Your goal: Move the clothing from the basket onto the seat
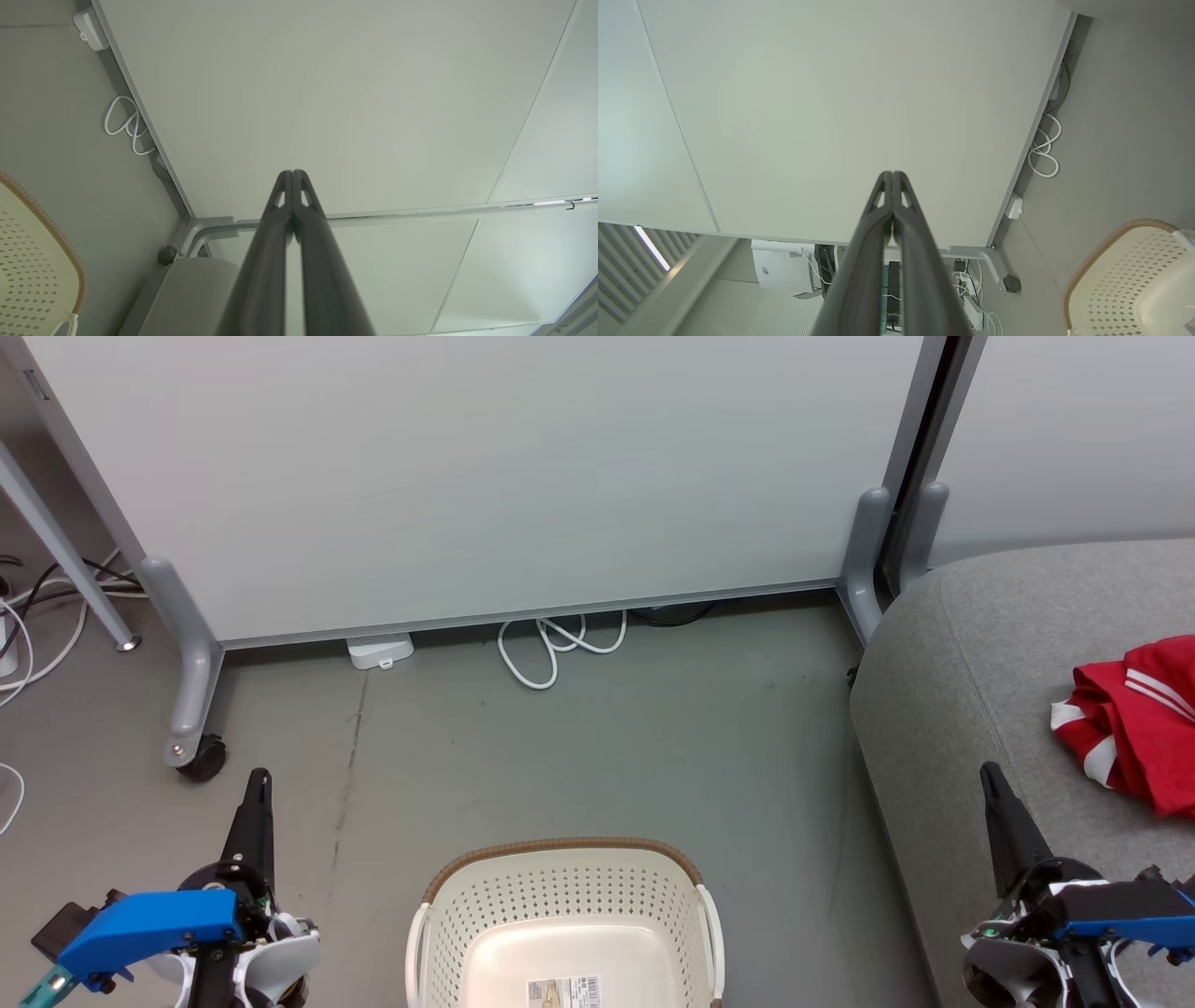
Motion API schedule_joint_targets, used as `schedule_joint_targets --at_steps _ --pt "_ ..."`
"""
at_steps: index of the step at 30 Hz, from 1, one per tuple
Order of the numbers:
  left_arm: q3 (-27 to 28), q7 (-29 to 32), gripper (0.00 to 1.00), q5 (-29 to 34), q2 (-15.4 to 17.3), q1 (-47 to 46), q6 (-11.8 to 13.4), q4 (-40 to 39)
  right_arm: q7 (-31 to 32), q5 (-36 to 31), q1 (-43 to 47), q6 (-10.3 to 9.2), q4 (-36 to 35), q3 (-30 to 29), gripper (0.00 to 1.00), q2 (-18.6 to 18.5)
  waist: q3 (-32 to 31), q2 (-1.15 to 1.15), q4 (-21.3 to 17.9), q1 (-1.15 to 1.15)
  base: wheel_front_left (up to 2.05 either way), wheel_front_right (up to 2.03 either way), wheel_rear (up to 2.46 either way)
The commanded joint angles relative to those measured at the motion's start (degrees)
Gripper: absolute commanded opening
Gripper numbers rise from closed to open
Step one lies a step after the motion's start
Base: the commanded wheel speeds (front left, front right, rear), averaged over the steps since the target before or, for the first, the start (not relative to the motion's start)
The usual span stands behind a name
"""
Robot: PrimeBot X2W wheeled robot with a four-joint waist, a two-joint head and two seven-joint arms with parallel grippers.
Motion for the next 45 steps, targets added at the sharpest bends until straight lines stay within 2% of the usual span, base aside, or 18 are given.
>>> schedule_joint_targets --at_steps 1,9,45 --pt "0.4 0.4 0.00 -1.0 -0.1 -0.8 0.1 -0.4 0.3 1.4 -0.6 0.02 -0.3 -0.2 0.00 -0.3 0.0 0.00 0.0 0.00 0.00 0.00 0.00" --pt "0.9 1.1 0.00 -3.4 -0.2 -1.0 0.2 -0.7 0.8 4.1 -0.8 0.02 -0.3 -0.3 0.00 -0.3 -0.1 0.00 -0.1 0.00 0.00 0.00 0.00" --pt "0.9 1.1 0.00 -3.2 -0.2 -1.0 0.2 -0.7 0.8 3.9 -0.8 0.02 -0.3 -0.2 0.00 -0.3 -0.1 0.00 -0.2 0.00 0.00 0.00 0.00"
